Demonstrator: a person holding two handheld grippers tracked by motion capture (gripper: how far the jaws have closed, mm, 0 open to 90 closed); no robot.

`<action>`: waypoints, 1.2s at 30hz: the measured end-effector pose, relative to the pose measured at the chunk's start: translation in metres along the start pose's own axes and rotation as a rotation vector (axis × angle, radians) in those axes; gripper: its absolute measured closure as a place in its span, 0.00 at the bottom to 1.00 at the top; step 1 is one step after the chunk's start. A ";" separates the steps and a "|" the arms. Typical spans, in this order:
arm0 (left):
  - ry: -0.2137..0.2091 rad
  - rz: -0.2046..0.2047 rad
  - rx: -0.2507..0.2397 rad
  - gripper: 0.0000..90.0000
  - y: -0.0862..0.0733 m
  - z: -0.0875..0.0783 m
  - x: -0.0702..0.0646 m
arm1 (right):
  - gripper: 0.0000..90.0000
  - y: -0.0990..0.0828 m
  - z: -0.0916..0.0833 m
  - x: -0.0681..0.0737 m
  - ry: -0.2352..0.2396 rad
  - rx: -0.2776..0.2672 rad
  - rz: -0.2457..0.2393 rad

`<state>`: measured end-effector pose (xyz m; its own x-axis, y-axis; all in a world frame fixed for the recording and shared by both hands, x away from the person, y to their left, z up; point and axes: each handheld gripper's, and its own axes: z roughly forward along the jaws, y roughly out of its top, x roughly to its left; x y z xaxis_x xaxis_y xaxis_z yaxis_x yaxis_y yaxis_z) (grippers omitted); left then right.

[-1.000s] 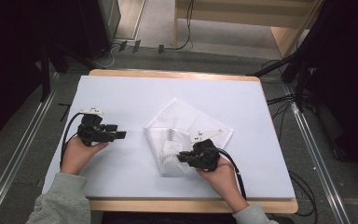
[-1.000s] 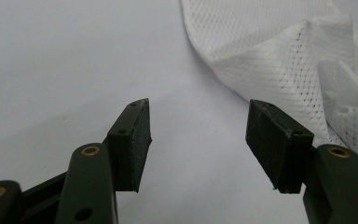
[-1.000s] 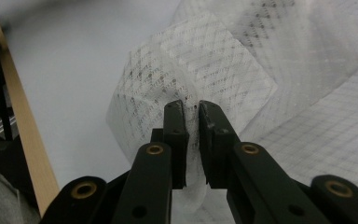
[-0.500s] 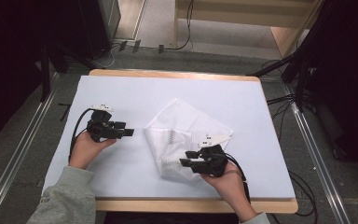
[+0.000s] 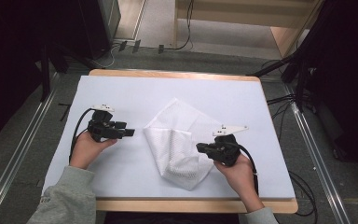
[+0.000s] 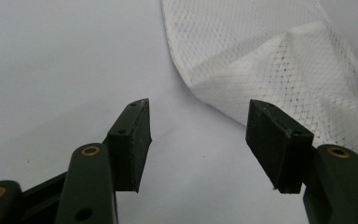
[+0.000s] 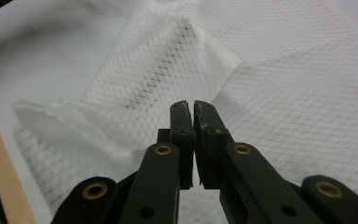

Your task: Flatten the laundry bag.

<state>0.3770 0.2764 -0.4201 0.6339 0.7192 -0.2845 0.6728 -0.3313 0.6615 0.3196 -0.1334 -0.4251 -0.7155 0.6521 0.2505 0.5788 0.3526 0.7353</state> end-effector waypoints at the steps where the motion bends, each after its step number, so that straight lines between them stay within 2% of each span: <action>1: -0.001 -0.001 0.000 0.46 0.000 0.000 0.000 | 0.99 0.000 0.003 -0.003 -0.001 0.004 0.004; 6: 0.004 0.002 0.003 0.46 -0.001 -0.001 0.000 | 1.00 0.003 0.017 -0.015 -0.017 0.023 0.019; 10: 0.005 -0.001 0.001 0.46 -0.002 -0.001 0.000 | 1.00 0.004 0.038 -0.026 -0.022 0.066 0.049; 15: 0.007 -0.002 -0.001 0.46 -0.002 -0.002 0.000 | 1.00 0.006 0.056 -0.027 -0.001 0.098 0.047; 19: 0.002 0.001 -0.002 0.46 -0.002 -0.002 -0.001 | 1.00 0.007 0.063 -0.022 0.027 0.114 0.039; 20: -0.002 0.007 -0.005 0.46 -0.002 -0.002 -0.002 | 1.00 0.008 0.065 -0.016 0.053 0.111 0.025; 25: -0.019 0.003 -0.013 0.47 0.000 -0.003 -0.006 | 1.00 0.012 0.065 0.000 0.117 0.094 -0.004; 29: -0.048 -0.006 -0.011 0.48 0.004 -0.002 -0.013 | 1.00 0.013 0.067 0.009 0.136 0.100 -0.019; 30: -0.056 0.013 -0.001 0.49 0.006 0.000 -0.019 | 1.00 0.013 0.069 0.014 0.151 0.104 -0.033; 36: -0.072 0.062 0.022 0.49 0.013 0.008 -0.035 | 1.00 0.011 0.074 0.026 0.178 0.114 -0.051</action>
<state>0.3667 0.2421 -0.4073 0.6996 0.6515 -0.2935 0.6394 -0.3873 0.6642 0.3364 -0.0627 -0.4568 -0.7970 0.5061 0.3296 0.5733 0.4621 0.6766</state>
